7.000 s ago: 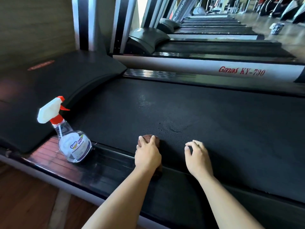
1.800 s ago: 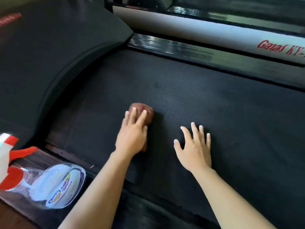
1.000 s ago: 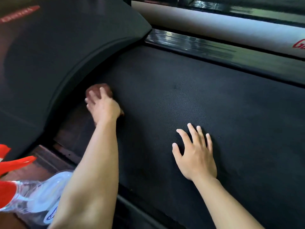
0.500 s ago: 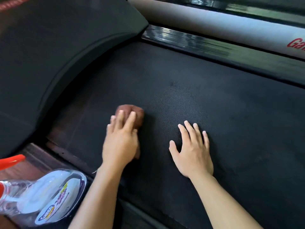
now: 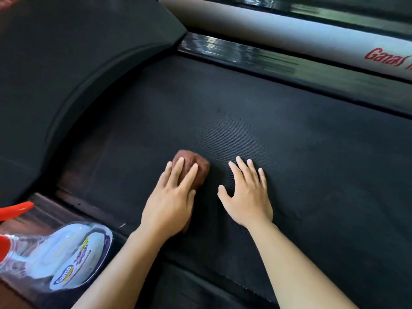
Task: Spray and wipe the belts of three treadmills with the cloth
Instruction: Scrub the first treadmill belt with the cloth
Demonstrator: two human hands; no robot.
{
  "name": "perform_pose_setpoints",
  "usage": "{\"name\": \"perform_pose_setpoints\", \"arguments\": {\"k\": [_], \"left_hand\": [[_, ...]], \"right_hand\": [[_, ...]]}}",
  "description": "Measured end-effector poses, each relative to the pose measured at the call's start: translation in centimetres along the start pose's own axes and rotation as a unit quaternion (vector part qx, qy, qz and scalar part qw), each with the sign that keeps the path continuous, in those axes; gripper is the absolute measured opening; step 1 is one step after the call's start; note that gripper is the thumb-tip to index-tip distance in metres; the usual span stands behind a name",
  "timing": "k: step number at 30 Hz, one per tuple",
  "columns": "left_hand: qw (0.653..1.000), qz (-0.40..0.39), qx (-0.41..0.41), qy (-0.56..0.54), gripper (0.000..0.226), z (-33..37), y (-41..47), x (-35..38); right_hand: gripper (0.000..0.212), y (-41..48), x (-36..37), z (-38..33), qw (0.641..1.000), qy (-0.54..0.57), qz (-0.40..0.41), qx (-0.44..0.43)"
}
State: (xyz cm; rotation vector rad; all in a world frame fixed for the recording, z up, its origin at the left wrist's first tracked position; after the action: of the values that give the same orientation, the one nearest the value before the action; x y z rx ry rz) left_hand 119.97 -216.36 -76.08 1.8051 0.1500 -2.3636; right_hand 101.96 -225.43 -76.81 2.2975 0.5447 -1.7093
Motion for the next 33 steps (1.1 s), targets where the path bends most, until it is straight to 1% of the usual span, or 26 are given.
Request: {"name": "perform_pose_setpoints", "arguments": {"k": [1, 3, 6, 8, 10, 12, 14, 16, 19, 23, 26, 28, 31, 33], "left_hand": [[1.000, 0.001, 0.006, 0.008, 0.058, -0.1, -1.4, 0.1], [1.000, 0.002, -0.017, 0.013, 0.060, -1.2, -2.9, 0.2], [0.995, 0.017, -0.101, -0.016, 0.059, -1.7, -2.5, -0.2], [0.990, 0.017, -0.138, -0.020, 0.061, -0.9, -1.3, -0.4], [0.989, 0.009, -0.146, -0.021, 0.061, 0.3, -0.1, -0.4], [0.992, -0.005, -0.123, -0.018, 0.061, 1.6, 0.9, 0.0], [0.997, -0.018, -0.080, -0.011, 0.061, 3.1, 1.3, 0.7], [0.999, -0.028, -0.042, 0.000, 0.062, 5.2, 1.0, 1.2], [0.999, -0.045, 0.009, 0.009, 0.062, 8.6, -0.9, 2.0], [0.995, -0.055, 0.079, 0.007, 0.060, 11.7, -5.3, 2.8], [0.992, -0.059, 0.108, -0.004, 0.059, 10.9, -7.5, 2.6], [0.995, -0.050, 0.083, -0.006, 0.060, 8.9, -7.3, 2.3], [1.000, -0.013, 0.004, -0.014, 0.059, 6.1, -4.8, 1.6], [0.998, -0.010, -0.053, -0.033, 0.057, 5.4, -2.3, 1.4]], "right_hand": [[0.077, 0.0, -0.1, 0.1, 1.000, 0.002, -0.004, -0.002], [0.077, -0.2, -0.4, 0.2, 1.000, 0.006, -0.016, -0.009], [0.071, -0.5, -1.1, 0.5, 0.999, 0.021, -0.040, -0.020], [0.067, -1.5, -1.9, 0.9, 0.999, 0.039, -0.036, -0.008], [0.064, -3.3, -2.7, 1.7, 0.998, 0.060, -0.021, 0.019], [0.062, -5.8, -3.4, 2.9, 0.996, 0.073, -0.003, 0.049], [0.060, -8.5, -3.4, 4.4, 0.995, 0.063, 0.013, 0.080], [0.059, -11.2, -3.1, 5.9, 0.992, 0.043, 0.032, 0.112], [0.063, -14.4, -2.5, 7.6, 0.987, -0.006, 0.044, 0.157], [0.065, -16.3, -2.3, 8.8, 0.980, -0.057, 0.048, 0.184], [0.066, -16.5, -2.0, 8.9, 0.979, -0.076, 0.043, 0.185], [0.065, -16.5, -1.8, 8.9, 0.978, -0.081, 0.046, 0.185], [0.064, -16.4, -1.7, 9.0, 0.977, -0.084, 0.055, 0.189], [0.065, -16.2, -1.6, 9.0, 0.975, -0.087, 0.058, 0.195]]}}
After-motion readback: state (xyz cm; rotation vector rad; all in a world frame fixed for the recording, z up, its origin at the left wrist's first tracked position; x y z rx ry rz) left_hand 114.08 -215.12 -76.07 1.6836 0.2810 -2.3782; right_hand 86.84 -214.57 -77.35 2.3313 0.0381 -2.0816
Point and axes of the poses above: each hand's wrist, its own y-axis towards the middle knuckle, its own x-axis out of the palm, z = x × y, the point moved 1 cm from there along y, towards the middle knuckle
